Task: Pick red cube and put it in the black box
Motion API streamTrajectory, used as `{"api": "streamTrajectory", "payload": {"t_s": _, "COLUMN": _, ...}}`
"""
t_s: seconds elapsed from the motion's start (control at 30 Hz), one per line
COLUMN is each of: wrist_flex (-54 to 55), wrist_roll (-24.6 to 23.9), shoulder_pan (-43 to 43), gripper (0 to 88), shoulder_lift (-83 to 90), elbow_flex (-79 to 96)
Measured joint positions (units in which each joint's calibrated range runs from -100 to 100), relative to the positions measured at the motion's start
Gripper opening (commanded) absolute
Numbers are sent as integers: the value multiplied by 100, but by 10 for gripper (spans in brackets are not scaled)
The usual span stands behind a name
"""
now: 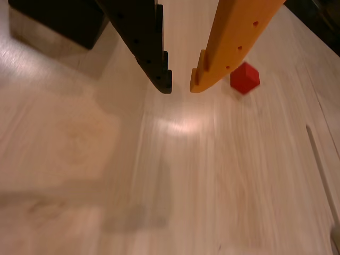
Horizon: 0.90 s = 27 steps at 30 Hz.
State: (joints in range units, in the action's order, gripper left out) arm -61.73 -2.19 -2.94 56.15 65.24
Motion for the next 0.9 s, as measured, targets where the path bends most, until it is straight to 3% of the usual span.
{"api": "streamTrajectory", "payload": {"t_s": 0.2, "wrist_flex": 0, "wrist_roll": 0, "shoulder_pan": -602, "gripper": 55, "shoulder_lift": -655, "elbow_flex": -740}}
{"api": "streamTrajectory", "payload": {"t_s": 0.57, "wrist_flex": 0, "wrist_roll": -46, "shoulder_pan": -930, "gripper": 55, "shoulder_lift": -2337, "elbow_flex": -2158}}
{"api": "streamTrajectory", "payload": {"t_s": 0.9, "wrist_flex": 0, "wrist_roll": -663, "shoulder_pan": -1594, "gripper": 55, "shoulder_lift": -4070, "elbow_flex": -3693}}
